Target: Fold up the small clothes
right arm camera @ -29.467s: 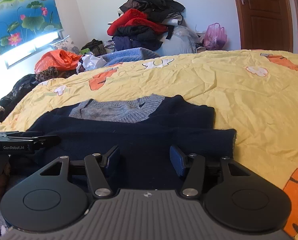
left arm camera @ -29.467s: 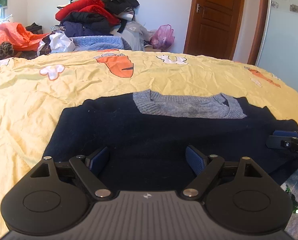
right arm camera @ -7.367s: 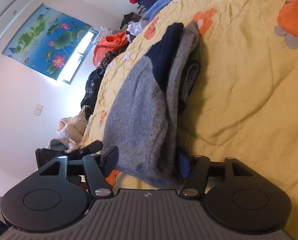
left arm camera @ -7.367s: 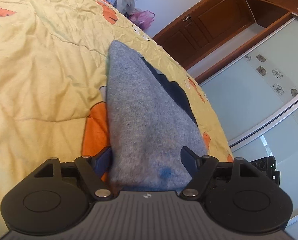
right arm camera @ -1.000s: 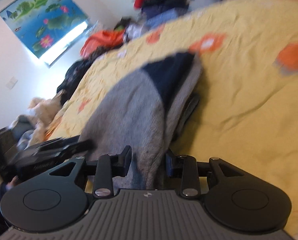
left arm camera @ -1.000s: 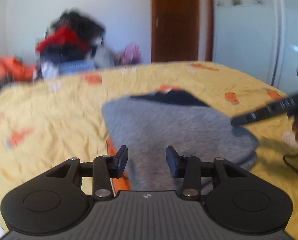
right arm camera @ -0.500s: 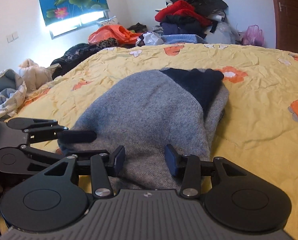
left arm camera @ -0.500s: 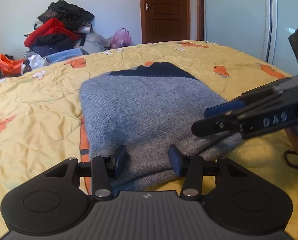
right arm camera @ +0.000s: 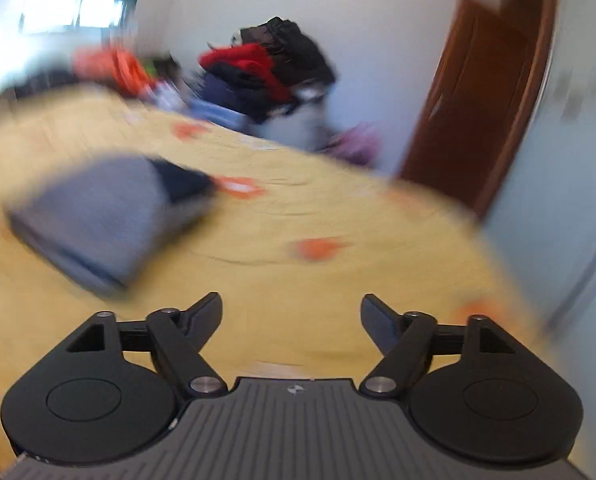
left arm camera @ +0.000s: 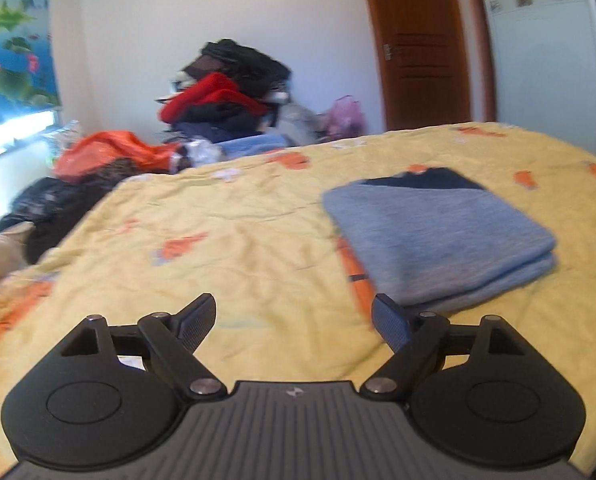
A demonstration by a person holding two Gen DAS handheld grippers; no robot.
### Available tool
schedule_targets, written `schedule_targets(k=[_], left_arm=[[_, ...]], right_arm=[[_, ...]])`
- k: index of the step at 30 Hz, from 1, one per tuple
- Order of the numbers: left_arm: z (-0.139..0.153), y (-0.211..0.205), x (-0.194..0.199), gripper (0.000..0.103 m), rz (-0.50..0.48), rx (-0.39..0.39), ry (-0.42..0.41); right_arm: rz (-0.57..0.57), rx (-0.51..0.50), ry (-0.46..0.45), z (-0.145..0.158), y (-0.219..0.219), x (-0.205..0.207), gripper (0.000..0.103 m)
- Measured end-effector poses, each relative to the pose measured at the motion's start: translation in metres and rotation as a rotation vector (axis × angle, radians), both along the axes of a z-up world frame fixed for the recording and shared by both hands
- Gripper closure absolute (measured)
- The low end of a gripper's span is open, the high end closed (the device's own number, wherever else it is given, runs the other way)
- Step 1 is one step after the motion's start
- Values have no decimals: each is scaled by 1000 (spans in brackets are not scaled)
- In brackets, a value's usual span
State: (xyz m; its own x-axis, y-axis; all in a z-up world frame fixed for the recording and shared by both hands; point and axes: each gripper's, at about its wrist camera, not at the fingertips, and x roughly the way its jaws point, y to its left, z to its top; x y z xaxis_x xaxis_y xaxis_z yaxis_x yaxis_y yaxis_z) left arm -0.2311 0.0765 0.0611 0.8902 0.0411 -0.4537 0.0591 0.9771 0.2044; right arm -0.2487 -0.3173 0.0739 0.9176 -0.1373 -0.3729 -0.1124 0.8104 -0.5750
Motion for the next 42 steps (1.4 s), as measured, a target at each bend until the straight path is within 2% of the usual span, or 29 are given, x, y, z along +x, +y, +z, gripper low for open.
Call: schedule_targets(k=[1,2,3,4,6,8,10,13,15,16,19,20,22,29,32,42], left_arm=[[4,4,-5,18,7,6,-10],[5,7,-10,16,6,4,-16],[4,9,-12,10,4,1,-19],[2,9,-13,7,3,-6,-21],[-5,5,-6,5,14,-29,-7],[-15,-7,6,5,12,-65,33],[-26,-27,19,5,17,-88,75],[-38,-56,37,5,-22,-153,147],[-43,-69,50,5,-44,-191,189],[-46,-75,55,5,-50,-198,199],[-58,-83,67,5,-35,-176,222],[-64,-84,69,0,-35,-169,231],[-66,-84,66,0,-38,-168,211],[-65,-83,64,0,-18,-175,206],[-65,-83,64,0,-19,-173,206],[-65,-82,64,0,-23,-178,203]], right_arm=[[-14,-116,-21,-2,-8,-11,21],[-19,-188,-27,-3,-16,-20,20],[-24,-235,-30,-3,-26,-31,15],[-38,-249,-29,-3,-35,-38,8],[-102,-204,-10,-4,-52,-39,5],[-162,-68,13,-4,-54,-28,5],[-174,181,58,-6,-37,-13,3],[-89,595,232,-23,5,23,1],[-18,740,344,-39,39,49,1],[-21,744,374,-46,59,60,1],[-79,647,395,-61,104,85,1],[-98,605,400,-67,114,91,1],[-99,565,373,-74,123,88,0],[-138,586,343,-75,124,86,0],[-121,592,295,-80,126,86,0],[-129,592,293,-79,126,88,0]])
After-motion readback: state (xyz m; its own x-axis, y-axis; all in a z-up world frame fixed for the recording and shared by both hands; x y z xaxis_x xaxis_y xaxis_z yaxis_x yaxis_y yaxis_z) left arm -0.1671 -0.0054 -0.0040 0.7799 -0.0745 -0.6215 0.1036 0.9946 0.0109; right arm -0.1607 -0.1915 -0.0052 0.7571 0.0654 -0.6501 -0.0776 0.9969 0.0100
